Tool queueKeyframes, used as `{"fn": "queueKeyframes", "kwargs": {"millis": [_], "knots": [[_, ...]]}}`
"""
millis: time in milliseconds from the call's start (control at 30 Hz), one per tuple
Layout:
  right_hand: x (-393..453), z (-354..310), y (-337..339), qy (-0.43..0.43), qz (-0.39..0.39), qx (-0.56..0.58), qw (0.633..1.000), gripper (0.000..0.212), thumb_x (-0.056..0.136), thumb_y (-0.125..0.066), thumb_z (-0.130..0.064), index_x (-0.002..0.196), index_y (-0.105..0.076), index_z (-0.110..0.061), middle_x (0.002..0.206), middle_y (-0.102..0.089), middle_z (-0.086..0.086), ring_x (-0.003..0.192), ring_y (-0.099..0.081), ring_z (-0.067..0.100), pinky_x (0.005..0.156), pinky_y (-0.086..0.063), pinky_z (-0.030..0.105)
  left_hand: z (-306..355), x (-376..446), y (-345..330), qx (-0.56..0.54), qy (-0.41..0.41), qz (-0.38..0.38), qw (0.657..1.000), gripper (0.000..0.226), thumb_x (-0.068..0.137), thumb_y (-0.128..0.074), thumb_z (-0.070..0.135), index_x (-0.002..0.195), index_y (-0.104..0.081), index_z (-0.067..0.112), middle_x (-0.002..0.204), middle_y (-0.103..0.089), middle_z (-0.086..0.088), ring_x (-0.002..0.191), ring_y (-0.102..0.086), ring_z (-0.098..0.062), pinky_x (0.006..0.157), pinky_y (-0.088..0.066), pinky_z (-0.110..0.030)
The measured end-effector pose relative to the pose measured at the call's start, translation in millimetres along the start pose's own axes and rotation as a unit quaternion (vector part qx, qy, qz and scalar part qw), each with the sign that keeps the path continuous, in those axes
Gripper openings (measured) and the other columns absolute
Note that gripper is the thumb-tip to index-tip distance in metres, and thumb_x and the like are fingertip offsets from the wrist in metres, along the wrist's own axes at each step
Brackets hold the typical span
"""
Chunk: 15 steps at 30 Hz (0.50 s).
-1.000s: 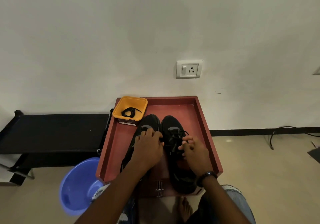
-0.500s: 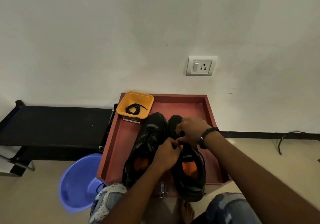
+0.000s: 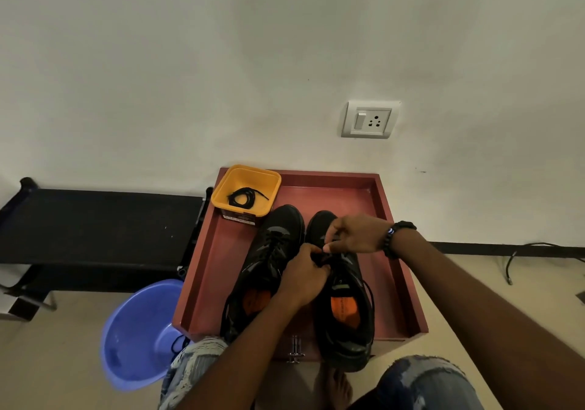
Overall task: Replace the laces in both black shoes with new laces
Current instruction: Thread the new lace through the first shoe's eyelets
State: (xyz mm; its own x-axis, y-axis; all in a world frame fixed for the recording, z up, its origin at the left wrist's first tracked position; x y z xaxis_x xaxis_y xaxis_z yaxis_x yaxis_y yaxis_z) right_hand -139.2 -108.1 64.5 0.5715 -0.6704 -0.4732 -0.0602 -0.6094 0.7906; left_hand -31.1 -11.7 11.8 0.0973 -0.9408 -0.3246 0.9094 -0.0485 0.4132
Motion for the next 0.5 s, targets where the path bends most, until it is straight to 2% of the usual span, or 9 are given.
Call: {"fn": "queueKeyframes", "kwargs": {"millis": [67,133,200,267,333,400,433,500], "knots": [[4.7,4.9,-6.0,-0.013,0.003,-0.047,0.999,0.022,0.087,-0.07,-0.044,0.099,-0.062,-0.028,0.092,-0.058,-0.011,0.087,-0.056,0.011,0.075,-0.046,0.028,2.4,2.7,-0.8,-0.015,0.003,-0.007,1.0,0.044,0.095,-0.06,0.02,0.136,-0.045,0.025,0.102,-0.063,-0.003,0.091,-0.062,-0.017,0.082,-0.053,-0.034],[7.8,7.7,-5.5,-0.023,0.02,-0.073,0.997,0.02,0.088,-0.069,-0.042,0.096,-0.063,-0.025,0.092,-0.061,-0.006,0.087,-0.059,0.014,0.08,-0.053,0.033,3.7,5.4,-2.9,-0.037,0.01,-0.019,0.999,0.046,0.095,-0.059,0.017,0.138,-0.045,0.025,0.1,-0.063,-0.004,0.088,-0.062,-0.017,0.079,-0.052,-0.033],[6.8,5.5,1.0,-0.006,0.052,-0.05,0.997,0.025,0.095,-0.059,-0.042,0.091,-0.065,-0.019,0.081,-0.061,-0.004,0.076,-0.058,0.013,0.074,-0.053,0.032,3.3,7.9,-3.8,-0.052,0.02,-0.023,0.998,0.043,0.095,-0.057,0.019,0.136,-0.048,0.025,0.099,-0.063,-0.002,0.085,-0.061,-0.014,0.075,-0.05,-0.03],[5.8,5.0,10.9,0.003,0.09,-0.024,0.996,0.033,0.099,-0.052,-0.04,0.09,-0.066,-0.012,0.076,-0.06,-0.001,0.07,-0.055,0.015,0.068,-0.048,0.031,1.8,11.6,-4.1,-0.067,0.027,-0.018,0.997,0.04,0.096,-0.057,0.023,0.135,-0.05,0.027,0.102,-0.063,0.0,0.09,-0.062,-0.013,0.078,-0.05,-0.028],[7.4,12.3,16.8,-0.014,0.138,0.024,0.99,0.034,0.099,-0.053,-0.038,0.089,-0.068,-0.009,0.083,-0.066,0.005,0.077,-0.061,0.022,0.071,-0.051,0.035,0.5,13.8,-6.0,-0.073,0.023,-0.019,0.997,0.037,0.097,-0.057,0.025,0.133,-0.053,0.029,0.105,-0.064,0.001,0.094,-0.062,-0.013,0.08,-0.051,-0.027],[7.4,24.1,17.3,-0.05,0.184,0.077,0.979,0.03,0.099,-0.054,-0.035,0.09,-0.066,-0.009,0.09,-0.067,0.007,0.083,-0.064,0.024,0.069,-0.049,0.032,0.0,14.8,-7.5,-0.067,0.014,-0.015,0.998,0.033,0.097,-0.057,0.025,0.13,-0.055,0.028,0.106,-0.064,0.001,0.096,-0.062,-0.012,0.078,-0.049,-0.023],[6.6,29.7,16.5,-0.068,0.206,0.075,0.973,0.027,0.099,-0.055,-0.033,0.092,-0.065,-0.009,0.093,-0.066,0.006,0.086,-0.064,0.024,0.067,-0.047,0.03,-0.7,15.2,-8.0,-0.065,0.012,-0.013,0.998,0.031,0.097,-0.058,0.024,0.128,-0.055,0.027,0.107,-0.063,0.001,0.096,-0.062,-0.011,0.077,-0.049,-0.023],[2.5,36.6,15.9,-0.084,0.251,-0.002,0.964,0.02,0.097,-0.058,-0.032,0.102,-0.063,-0.013,0.105,-0.058,0.002,0.094,-0.06,0.023,0.073,-0.045,0.029,-1.2,15.6,-9.0,-0.059,0.011,-0.015,0.998,0.029,0.097,-0.059,0.022,0.125,-0.056,0.024,0.104,-0.062,0.003,0.093,-0.061,-0.008,0.075,-0.049,-0.021]]}}
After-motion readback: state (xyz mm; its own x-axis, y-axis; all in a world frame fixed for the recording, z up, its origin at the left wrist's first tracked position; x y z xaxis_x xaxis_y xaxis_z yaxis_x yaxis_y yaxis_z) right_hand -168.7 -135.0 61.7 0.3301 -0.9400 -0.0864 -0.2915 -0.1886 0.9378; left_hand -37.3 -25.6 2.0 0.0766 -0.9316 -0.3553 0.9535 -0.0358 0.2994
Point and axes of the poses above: each hand's wrist, its own x-axis towards the middle knuckle, its own y-axis out of the back of the hand, z = x × y, the point moved 5 cm from there along x, towards the middle knuckle
